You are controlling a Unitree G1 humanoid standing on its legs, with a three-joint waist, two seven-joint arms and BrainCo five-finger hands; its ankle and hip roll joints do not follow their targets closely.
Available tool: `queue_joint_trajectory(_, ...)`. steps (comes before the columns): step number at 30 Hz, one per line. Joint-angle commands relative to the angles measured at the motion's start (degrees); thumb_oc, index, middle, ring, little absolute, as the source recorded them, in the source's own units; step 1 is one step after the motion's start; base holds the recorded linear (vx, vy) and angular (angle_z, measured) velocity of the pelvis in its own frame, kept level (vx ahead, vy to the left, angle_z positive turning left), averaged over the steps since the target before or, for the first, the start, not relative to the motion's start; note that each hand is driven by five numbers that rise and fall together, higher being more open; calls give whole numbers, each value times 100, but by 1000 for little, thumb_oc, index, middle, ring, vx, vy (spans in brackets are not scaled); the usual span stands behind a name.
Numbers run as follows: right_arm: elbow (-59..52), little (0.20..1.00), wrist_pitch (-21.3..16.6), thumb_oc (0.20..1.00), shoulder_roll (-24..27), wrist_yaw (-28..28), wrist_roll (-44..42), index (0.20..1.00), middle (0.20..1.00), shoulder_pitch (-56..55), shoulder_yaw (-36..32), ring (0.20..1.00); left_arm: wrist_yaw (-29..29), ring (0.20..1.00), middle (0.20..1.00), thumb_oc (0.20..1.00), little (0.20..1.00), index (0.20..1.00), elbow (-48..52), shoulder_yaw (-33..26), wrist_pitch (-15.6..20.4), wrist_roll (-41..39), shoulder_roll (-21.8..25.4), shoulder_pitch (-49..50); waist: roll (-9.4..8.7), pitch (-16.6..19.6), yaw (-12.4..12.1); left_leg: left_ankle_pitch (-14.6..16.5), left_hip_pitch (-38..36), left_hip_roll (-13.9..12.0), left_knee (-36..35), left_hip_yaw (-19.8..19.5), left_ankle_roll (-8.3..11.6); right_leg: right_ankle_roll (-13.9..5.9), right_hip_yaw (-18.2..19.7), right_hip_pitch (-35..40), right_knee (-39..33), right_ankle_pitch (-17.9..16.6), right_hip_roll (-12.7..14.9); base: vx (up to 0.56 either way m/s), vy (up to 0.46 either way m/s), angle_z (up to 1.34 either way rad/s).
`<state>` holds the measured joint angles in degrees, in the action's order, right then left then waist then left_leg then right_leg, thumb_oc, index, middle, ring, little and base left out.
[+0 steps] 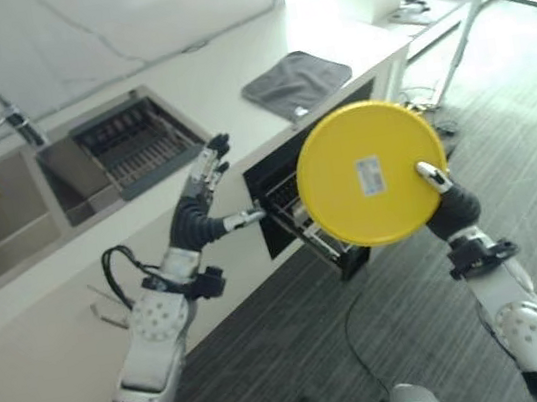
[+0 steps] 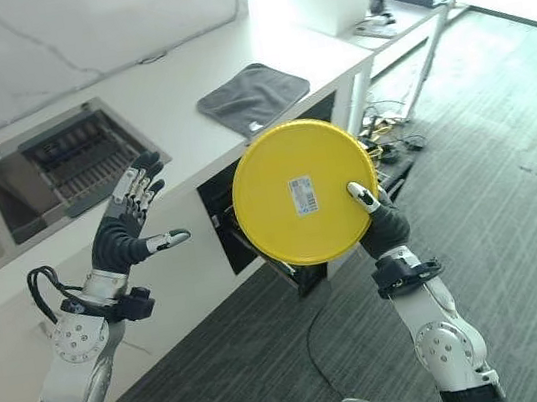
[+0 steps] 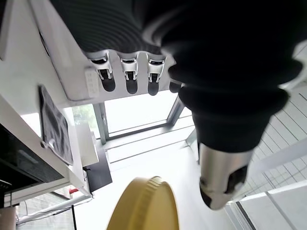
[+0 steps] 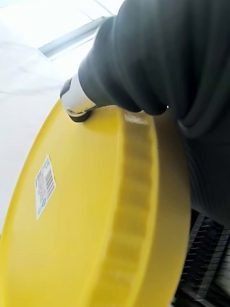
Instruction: Place the dishes in the dishwasher.
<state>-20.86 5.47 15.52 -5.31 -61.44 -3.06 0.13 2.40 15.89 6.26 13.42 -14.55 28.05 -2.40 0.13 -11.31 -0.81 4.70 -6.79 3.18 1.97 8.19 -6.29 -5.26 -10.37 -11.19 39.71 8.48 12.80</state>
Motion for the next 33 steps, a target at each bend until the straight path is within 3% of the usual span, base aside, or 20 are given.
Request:
queue_joint_trajectory(1, -142, 200, -784, 200, -129, -59, -74, 200, 200, 536, -196, 200, -52, 1000, 1000, 1000, 1000, 1000, 412, -242, 122, 8, 201, -248, -187, 236, -56, -78, 111, -470, -100, -228, 663, -212, -384, 1219, -2656, -961, 53, 152, -172, 13)
queue_joint_trajectory(3, -143, 200, -985, 200, -111, 54, -26, 200, 200, 579, -226, 200, 9, 1000, 1000, 1000, 1000, 1000, 477, -220, 146, 114, 153, -239, -216, 254, 57, 75, 92, -488, -27, -308, 731, -328, 7, 1270, -3645, -1231, 81, 187, -237, 13)
queue_joint_trajectory(6, -199, 200, -1135, 200, -97, 52, -76, 200, 200, 538, -215, 200, 3, 1000, 1000, 1000, 1000, 1000, 493, -174, 180, 255, 140, -216, -277, 309, 218, 230, 112, -481, 75, -463, 757, -476, 696, 1078, -4185, -1764, 202, 195, -302, 44)
queue_joint_trajectory(7, -255, 200, -1164, 200, -69, 4, -162, 200, 200, 444, -241, 200, 76, 1000, 1000, 1000, 1000, 1000, 490, -203, 237, 291, 184, -170, -303, 327, 297, 348, 65, -532, 125, -616, 761, -553, 1098, 977, -4329, -1947, 219, 273, -477, 66)
queue_joint_trajectory(9, -282, 200, -1227, 200, -48, 17, -167, 200, 200, 356, -291, 200, 210, 1000, 1000, 1000, 1000, 1000, 525, -232, 272, 305, 212, -118, -313, 352, 341, 443, 54, -625, 211, -779, 784, -597, 1350, 940, -4364, -1962, 199, 223, -476, 65)
queue_joint_trajectory(11, -288, 200, -1281, 200, -2, -19, -239, 200, 200, 305, -296, 200, 337, 1000, 1000, 1000, 1000, 1000, 592, -260, 302, 351, 260, -38, -322, 357, 357, 524, 35, -855, 352, -967, 871, -640, 1590, 879, -4184, -1755, 100, 203, -702, 77)
queue_joint_trajectory(12, -173, 200, -1155, 200, 146, 60, -319, 200, 200, 480, -202, 200, 175, 1000, 1000, 1000, 1000, 1000, 539, -194, 243, 505, 342, 73, -305, 386, 318, 469, -89, -1195, 325, -1004, 1022, -626, 1472, 958, -4152, -1461, -136, 166, -715, 79)
queue_joint_trajectory(13, -170, 200, -1116, 200, 182, 85, -379, 200, 200, 509, -202, 200, 141, 1000, 1000, 1000, 1000, 1000, 534, -186, 249, 516, 348, 93, -295, 391, 320, 444, -130, -1237, 291, -982, 1046, -612, 1468, 963, -4156, -1453, -169, 163, -780, 66)
queue_joint_trajectory(14, -157, 200, -1066, 200, 344, 104, -468, 200, 200, 645, -150, 200, -40, 1000, 1000, 1000, 1000, 1000, 566, -181, 283, 504, 373, 219, -253, 421, 309, 64, -222, -1491, 168, -835, 1170, -449, 1400, 986, -4227, -1410, -375, 57, -396, 58)
queue_joint_trajectory(16, -142, 200, -1131, 200, 459, 40, -410, 200, 200, 654, -192, 200, -13, 1000, 1000, 1000, 1000, 1000, 555, -202, 339, 483, 372, 335, -260, 432, 298, -351, -57, -1685, 310, -687, 1230, -267, 1235, 1115, -4344, -1388, -538, 64, -431, 36)
queue_joint_trajectory(19, -199, 200, -1225, 200, 557, 164, -216, 200, 200, 507, -344, 200, 117, 1000, 1000, 1000, 1000, 1000, 454, -145, 420, 304, 344, 384, -269, 392, 322, -494, 329, -1644, 586, -232, 1232, -141, 762, 1361, -4471, -1269, -613, 63, -286, 48)
queue_joint_trajectory(20, -166, 200, -1328, 200, 543, 201, -93, 200, 200, 508, -356, 200, 172, 1000, 1000, 1000, 1000, 1000, 388, -98, 414, 65, 322, 330, -256, 374, 332, -478, 385, -1576, 343, -26, 1242, -175, 538, 1381, -4471, -1249, -578, -22, -55, 99)
queue_joint_trajectory(22, -118, 200, -1582, 200, 421, 187, 445, 200, 200, 556, -402, 200, 109, 1000, 1000, 1000, 1000, 1000, 232, 59, 363, -174, 166, 167, -161, 310, 411, -746, 339, -1614, -421, 448, 1293, -204, 123, 1438, -4471, -1165, -496, -23, 75, 98)
queue_joint_trajectory(23, -144, 200, -1610, 200, 405, 159, 627, 200, 200, 553, -448, 200, 22, 1000, 1000, 1000, 1000, 1000, 108, 152, 359, -236, 101, 101, -126, 302, 425, -862, 307, -1634, -602, 323, 1331, -192, 33, 1474, -4471, -1159, -472, -17, 127, 82)
queue_joint_trajectory(25, -131, 200, -1678, 200, 462, 129, 921, 200, 200, 525, -496, 200, -229, 1000, 1000, 1000, 1000, 1000, -48, 147, 379, -258, 54, 159, -89, 336, 421, -771, 279, -1547, -683, 46, 1303, -196, 113, 1456, -4471, -1126, -457, 44, 153, 56)
queue_joint_trajectory(26, -140, 200, -1825, 200, 555, 236, 1571, 200, 200, 457, -671, 200, -207, 1000, 1000, 1000, 1000, 1000, -187, -14, 261, -646, 25, 367, -71, 400, 378, -693, 225, -1529, -697, 64, 1319, -241, -12, 1523, -4471, -1101, -364, 70, 149, -12)
queue_joint_trajectory(28, -125, 200, -1956, 200, 557, 337, 1957, 200, 200, 456, -718, 200, -106, 1000, 1000, 1000, 1000, 1000, -344, -95, 100, -1018, -47, 533, -79, 422, 330, -698, 217, -1501, -697, 61, 1303, -259, -58, 1530, -4471, -1143, -308, 70, 88, -24)
queue_joint_trajectory(30, -49, 200, -2161, 200, 586, 503, 2619, 200, 200, 483, -798, 200, -77, 1000, 1000, 1000, 1000, 1000, -980, -117, -362, -1719, -293, 810, -94, 432, 250, -602, 127, -1493, -697, 103, 1302, -322, -181, 1615, -4471, -1123, -223, 86, 77, -1)
queue_joint_trajectory(31, 14, 200, -2310, 200, 683, 679, 3123, 200, 200, 526, -881, 200, -142, 1000, 1000, 1000, 1000, 1000, -1862, -107, -523, -1914, -492, 1058, -121, 424, 183, -556, 100, -1472, -697, 69, 1293, -366, -256, 1640, -4471, -1133, -163, 30, 56, 10)
queue_joint_trajectory(33, 23, 200, -2418, 200, 867, 834, 3448, 200, 200, 549, -972, 200, -36, 1000, 1000, 1000, 1000, 1000, -2355, -176, -551, -1722, -546, 1270, -139, 415, 145, -531, 99, -1458, -697, 56, 1271, -392, -238, 1629, -4465, -1133, -133, 20, 62, 15)
